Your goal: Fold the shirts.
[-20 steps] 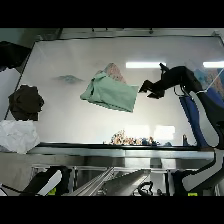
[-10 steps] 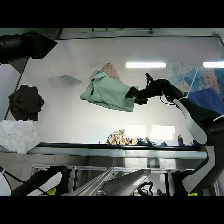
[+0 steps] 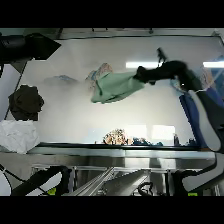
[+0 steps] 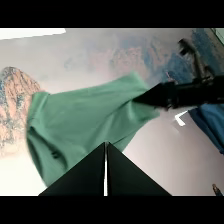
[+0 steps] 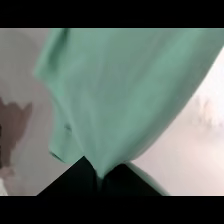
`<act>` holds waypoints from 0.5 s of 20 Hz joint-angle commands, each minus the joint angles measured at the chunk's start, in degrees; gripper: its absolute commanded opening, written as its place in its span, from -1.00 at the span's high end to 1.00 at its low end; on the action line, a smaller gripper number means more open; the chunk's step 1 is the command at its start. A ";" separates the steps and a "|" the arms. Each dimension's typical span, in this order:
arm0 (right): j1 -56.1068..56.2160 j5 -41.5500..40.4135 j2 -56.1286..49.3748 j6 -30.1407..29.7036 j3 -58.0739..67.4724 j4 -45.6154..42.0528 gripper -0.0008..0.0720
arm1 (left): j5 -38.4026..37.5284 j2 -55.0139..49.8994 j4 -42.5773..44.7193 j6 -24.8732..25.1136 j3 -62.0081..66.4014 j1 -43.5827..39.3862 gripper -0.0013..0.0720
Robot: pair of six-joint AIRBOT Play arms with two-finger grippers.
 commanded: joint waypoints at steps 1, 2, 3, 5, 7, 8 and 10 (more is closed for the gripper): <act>-10.73 -2.58 9.73 1.95 3.69 -1.36 0.93 | 0.81 -0.04 -0.02 0.09 0.07 -0.04 0.92; -14.19 -3.48 11.96 1.97 3.69 -1.64 0.93 | 0.96 -0.04 -0.02 0.09 0.07 -0.04 0.92; -18.16 -4.70 13.75 2.10 3.69 -1.75 0.93 | 0.98 -0.04 -0.02 0.09 0.07 -0.04 0.92; -26.25 -7.23 16.11 2.64 3.69 -1.79 0.93 | 0.98 -0.04 -0.02 0.09 0.07 -0.04 0.92; -33.53 -11.04 17.49 5.38 3.69 -5.62 0.93 | 1.51 -0.04 -0.04 0.09 0.07 -0.04 0.92; -36.52 -13.94 17.84 8.07 3.69 -9.20 0.93 | 2.14 -0.04 -0.04 0.09 0.07 -0.04 0.92; -40.98 -22.49 17.92 14.73 3.54 -19.74 0.94 | 2.80 -0.04 -0.07 0.09 0.00 -0.04 0.92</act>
